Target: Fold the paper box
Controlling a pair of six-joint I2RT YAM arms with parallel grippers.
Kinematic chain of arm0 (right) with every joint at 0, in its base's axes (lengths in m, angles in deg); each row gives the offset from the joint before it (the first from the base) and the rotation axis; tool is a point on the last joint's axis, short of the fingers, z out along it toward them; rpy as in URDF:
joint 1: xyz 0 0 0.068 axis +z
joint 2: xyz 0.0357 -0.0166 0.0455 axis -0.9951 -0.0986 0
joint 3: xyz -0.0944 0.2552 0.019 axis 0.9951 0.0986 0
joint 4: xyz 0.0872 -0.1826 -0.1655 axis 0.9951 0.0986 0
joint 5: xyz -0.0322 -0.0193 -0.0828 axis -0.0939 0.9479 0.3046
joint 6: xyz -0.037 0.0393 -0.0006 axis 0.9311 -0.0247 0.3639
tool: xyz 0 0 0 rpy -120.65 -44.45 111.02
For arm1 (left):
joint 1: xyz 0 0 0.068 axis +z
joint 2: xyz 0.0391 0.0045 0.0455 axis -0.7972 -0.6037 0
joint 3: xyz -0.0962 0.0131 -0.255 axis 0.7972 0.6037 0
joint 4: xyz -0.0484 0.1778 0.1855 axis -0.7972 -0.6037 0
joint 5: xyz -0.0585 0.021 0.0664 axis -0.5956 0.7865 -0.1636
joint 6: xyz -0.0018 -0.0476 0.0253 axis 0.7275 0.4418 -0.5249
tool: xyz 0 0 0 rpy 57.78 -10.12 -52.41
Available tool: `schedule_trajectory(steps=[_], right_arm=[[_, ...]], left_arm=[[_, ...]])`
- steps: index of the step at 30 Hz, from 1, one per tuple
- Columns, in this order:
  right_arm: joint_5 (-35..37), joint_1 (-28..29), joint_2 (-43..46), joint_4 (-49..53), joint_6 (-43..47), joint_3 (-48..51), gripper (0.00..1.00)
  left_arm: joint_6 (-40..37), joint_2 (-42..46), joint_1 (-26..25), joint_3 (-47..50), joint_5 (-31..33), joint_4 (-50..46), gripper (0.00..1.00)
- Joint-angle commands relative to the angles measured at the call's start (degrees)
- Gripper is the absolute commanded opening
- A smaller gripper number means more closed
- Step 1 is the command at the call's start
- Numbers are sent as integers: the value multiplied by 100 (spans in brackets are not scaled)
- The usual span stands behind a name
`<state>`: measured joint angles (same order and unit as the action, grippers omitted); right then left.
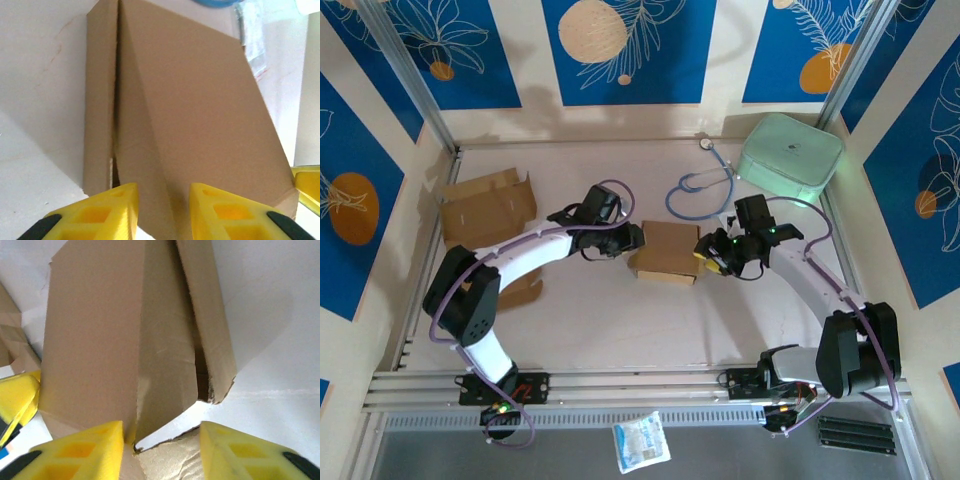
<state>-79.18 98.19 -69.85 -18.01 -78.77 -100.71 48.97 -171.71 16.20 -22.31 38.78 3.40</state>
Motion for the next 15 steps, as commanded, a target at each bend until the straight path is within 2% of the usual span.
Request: schedule_trajectory(steps=[1,4,7,11,15], right_arm=[[378,67,-100,155,-11,49,39],[312,75,-28,268,40,-82,41],[558,115,153,486,105,-310,48],[874,120,230,553,247,-468,63],[868,123,-56,512,411,-601,73]], left_arm=[[28,-107,-38,192,0,72,36],[-43,-1,-34,193,113,28,49],[-252,182,-34,94,389,-157,61],[-584,202,-34,-105,661,-449,67],[-895,-14,-39,-267,704,-466,70]])
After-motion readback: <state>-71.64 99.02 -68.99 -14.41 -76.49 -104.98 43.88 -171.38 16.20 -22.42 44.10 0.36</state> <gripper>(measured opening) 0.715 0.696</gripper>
